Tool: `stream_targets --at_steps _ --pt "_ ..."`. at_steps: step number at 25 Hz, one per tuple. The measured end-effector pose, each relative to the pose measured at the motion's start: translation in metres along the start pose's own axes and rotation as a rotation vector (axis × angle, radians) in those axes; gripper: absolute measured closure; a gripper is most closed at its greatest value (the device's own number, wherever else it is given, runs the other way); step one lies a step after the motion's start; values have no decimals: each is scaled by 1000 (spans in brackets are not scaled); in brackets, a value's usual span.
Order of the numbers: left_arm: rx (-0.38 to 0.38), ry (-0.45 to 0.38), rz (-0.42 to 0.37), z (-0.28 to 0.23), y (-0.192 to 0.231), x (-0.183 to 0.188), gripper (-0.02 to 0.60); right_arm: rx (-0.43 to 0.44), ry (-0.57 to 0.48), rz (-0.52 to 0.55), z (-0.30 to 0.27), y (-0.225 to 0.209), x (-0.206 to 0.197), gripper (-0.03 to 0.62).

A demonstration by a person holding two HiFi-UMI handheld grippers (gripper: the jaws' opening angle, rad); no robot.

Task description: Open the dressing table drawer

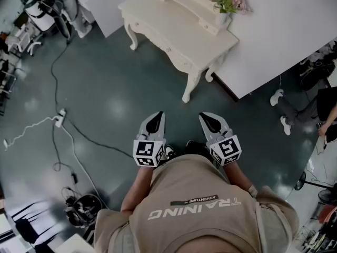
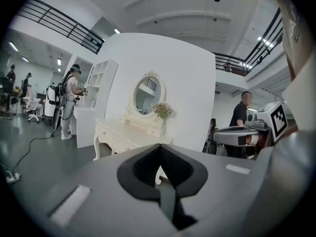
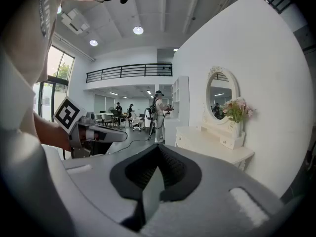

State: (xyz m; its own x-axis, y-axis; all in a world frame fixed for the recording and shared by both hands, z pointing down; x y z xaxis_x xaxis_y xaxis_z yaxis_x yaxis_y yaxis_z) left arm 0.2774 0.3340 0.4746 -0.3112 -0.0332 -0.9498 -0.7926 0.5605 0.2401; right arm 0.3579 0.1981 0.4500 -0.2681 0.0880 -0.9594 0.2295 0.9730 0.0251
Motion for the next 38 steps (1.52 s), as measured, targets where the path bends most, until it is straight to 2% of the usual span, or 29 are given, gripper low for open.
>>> stream_targets --at_steps 5,10,16,21,24,32,38 --pt "-14 -13 -25 12 2 7 563 14 -8 3 -3 12 3 592" --pt "2 -24 -8 23 17 3 563 13 -25 30 -12 23 9 592" --pt "20 -18 -3 8 28 1 563 21 62 14 -17 6 -12 592" --pt "45 36 53 -7 42 -17 563 71 91 -13 -44 3 -21 592" --pt "46 43 59 -24 49 -11 563 89 103 -35 -64 -7 -25 592" --pt "-26 119 -23 -102 87 26 563 100 46 -57 -155 -58 -5 592" --pt "-44 98 -70 -171 115 76 563 97 6 -85 -210 -109 15 592"
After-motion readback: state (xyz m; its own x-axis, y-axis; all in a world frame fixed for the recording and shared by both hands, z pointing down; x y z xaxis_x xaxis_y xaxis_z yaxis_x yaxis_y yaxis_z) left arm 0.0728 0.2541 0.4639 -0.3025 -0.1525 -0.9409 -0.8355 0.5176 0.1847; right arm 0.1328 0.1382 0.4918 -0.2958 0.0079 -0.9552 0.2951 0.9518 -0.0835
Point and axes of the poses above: the fingertips, and each gripper's own axes: z backward along the fingers, y to its left, x out of its top, the point moved 2 cm from there along z, backward along the fingers, and after that the axes turned 2 degrees about -x, right-handed, at the moved point
